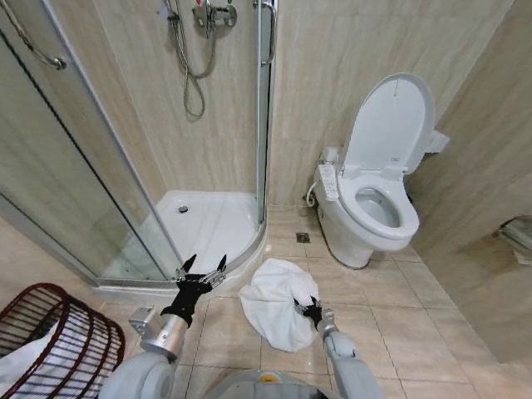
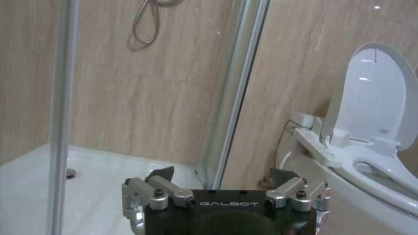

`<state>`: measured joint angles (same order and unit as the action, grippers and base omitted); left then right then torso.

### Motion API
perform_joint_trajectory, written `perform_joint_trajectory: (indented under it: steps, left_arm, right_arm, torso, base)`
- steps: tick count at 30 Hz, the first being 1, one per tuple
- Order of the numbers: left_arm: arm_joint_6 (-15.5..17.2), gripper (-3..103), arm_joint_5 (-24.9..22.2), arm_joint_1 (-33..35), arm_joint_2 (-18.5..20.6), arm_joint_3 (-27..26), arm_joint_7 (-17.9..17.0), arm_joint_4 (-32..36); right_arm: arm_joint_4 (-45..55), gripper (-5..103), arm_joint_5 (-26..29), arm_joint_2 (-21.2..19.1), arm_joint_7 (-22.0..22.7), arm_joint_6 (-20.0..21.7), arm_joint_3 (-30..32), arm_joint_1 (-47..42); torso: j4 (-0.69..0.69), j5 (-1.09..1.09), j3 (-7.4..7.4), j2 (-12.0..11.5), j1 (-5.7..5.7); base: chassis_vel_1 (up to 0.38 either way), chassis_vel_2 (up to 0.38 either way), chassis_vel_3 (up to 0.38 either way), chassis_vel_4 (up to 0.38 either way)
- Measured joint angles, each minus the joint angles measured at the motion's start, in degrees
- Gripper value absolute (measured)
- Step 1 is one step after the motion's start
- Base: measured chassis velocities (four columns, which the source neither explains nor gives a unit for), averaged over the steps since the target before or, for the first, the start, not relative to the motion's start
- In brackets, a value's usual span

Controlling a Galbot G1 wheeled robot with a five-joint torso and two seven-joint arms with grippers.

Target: Discard the used towel into the hamper.

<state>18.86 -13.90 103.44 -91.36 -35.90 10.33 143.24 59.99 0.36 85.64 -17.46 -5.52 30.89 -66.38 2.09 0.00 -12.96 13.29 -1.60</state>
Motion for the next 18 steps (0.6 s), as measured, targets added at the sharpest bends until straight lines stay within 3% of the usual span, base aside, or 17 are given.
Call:
perform_joint_trajectory:
  steps: [7, 9, 11, 13, 18]
  left_arm:
    - [0.00, 99, 0.00, 0.00, 0.00, 0.00, 0.00, 0.00]
    - [0.00, 99, 0.00, 0.00, 0.00, 0.00, 0.00, 0.00]
    - [0.00, 99, 0.00, 0.00, 0.00, 0.00, 0.00, 0.00]
    - [0.00, 99, 0.00, 0.00, 0.00, 0.00, 0.00, 0.00]
    - [0.00, 99, 0.00, 0.00, 0.00, 0.00, 0.00, 0.00]
  right_arm:
    - [0.92, 50, 0.15, 0.26, -1.12, -1.31, 0.45, -0.77]
    - [1.06, 50, 0.05, 0.24, -1.27, -1.53, 0.67, -0.91]
    - [2.39, 38, -1.53, 0.15, -1.98, -2.69, 1.41, -1.76]
    - [3.29, 38, -2.69, 0.12, -2.08, -3.45, 1.69, -2.27]
    - [9.75, 23, -4.86, 0.28, -0.70, -5.94, 3.54, -5.60]
  torso:
    - [0.01, 0.00, 0.00, 0.00, 0.00]
    - [0.01, 0.00, 0.00, 0.00, 0.00]
    - [0.01, 0.00, 0.00, 0.00, 0.00]
    - [0.00, 0.00, 0.00, 0.00, 0.00]
    - [0.01, 0.02, 0.00, 0.00, 0.00]
  base:
    - [0.000, 0.000, 0.000, 0.000]
    - [0.000, 0.000, 0.000, 0.000]
    - [0.000, 0.000, 0.000, 0.000]
    - [0.000, 0.000, 0.000, 0.000]
    - [0.000, 0.000, 0.000, 0.000]
